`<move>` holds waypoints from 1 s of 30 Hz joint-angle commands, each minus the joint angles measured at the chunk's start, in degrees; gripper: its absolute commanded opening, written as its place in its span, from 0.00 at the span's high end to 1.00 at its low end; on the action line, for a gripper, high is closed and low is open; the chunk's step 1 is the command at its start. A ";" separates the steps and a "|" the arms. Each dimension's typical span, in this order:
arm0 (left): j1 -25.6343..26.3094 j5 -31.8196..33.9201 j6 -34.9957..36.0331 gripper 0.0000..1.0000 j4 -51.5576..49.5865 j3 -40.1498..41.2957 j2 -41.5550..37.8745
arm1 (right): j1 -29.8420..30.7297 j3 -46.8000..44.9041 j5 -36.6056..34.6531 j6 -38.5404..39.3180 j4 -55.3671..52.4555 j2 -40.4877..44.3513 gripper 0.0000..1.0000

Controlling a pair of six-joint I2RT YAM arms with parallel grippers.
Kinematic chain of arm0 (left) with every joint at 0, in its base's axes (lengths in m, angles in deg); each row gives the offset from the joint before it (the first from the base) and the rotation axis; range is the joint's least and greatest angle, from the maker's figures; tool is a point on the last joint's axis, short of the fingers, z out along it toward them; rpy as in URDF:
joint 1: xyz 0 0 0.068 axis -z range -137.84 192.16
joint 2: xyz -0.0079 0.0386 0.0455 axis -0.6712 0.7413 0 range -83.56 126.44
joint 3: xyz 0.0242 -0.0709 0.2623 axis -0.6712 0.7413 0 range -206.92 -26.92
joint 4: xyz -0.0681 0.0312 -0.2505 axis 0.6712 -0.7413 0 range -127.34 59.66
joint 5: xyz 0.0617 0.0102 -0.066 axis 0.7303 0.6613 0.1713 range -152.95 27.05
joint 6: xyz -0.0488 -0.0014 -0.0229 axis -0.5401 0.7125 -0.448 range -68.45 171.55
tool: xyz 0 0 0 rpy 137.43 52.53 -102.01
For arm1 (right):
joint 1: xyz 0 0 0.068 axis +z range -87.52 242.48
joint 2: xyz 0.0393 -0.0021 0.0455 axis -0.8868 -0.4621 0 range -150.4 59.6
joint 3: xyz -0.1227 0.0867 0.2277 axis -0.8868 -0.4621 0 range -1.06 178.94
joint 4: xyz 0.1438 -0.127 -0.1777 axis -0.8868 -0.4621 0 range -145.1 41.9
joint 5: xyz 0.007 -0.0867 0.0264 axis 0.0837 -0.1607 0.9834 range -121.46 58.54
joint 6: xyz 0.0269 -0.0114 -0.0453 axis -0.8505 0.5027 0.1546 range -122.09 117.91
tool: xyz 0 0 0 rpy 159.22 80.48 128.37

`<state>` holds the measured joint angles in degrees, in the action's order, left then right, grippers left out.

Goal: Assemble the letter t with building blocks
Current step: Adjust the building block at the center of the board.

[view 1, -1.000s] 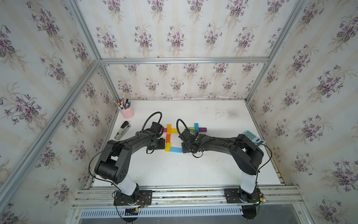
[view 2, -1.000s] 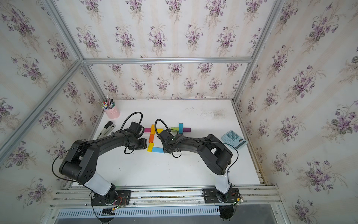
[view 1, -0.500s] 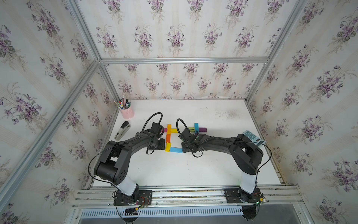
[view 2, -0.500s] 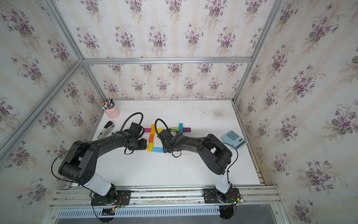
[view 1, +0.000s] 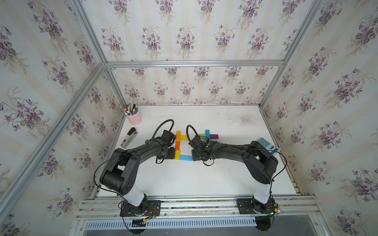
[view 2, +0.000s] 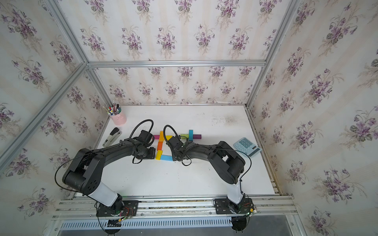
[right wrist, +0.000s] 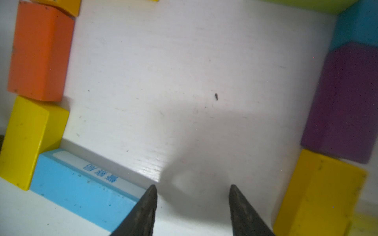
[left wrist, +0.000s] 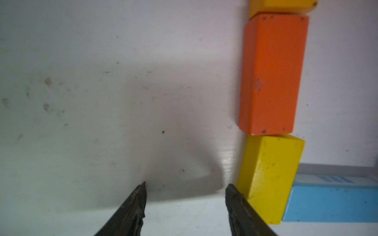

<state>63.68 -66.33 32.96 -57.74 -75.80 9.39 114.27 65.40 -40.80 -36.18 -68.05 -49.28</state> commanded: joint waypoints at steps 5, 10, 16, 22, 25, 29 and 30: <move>0.89 -5.85 -0.78 0.37 -7.68 0.52 1.38 | 0.00 0.14 0.11 -0.02 -1.94 -0.36 0.43; 1.16 -4.93 -1.23 0.37 -8.48 0.63 0.97 | -0.02 0.25 0.03 -0.02 -2.07 -0.33 0.42; 1.68 -5.30 -1.11 0.37 -8.44 1.18 0.96 | 0.01 0.34 -0.11 0.03 -2.20 -0.59 0.42; 1.95 -4.73 -1.24 0.36 -9.08 0.89 1.03 | -0.02 0.74 0.19 0.06 -2.31 -0.86 0.42; 1.95 -4.71 -1.41 0.36 -8.87 1.36 0.66 | 0.00 0.85 0.19 0.15 -2.20 -0.96 0.42; 2.03 -4.71 -1.48 0.36 -8.91 1.43 0.55 | 0.06 1.20 0.42 0.33 -2.25 -1.29 0.41; 2.04 -4.71 -1.45 0.36 -8.91 1.42 0.56 | -0.01 1.26 0.41 0.34 -2.20 -1.42 0.41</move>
<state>65.43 -64.91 33.01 -58.37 -75.32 9.19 114.24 66.53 -40.98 -36.09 -68.92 -50.02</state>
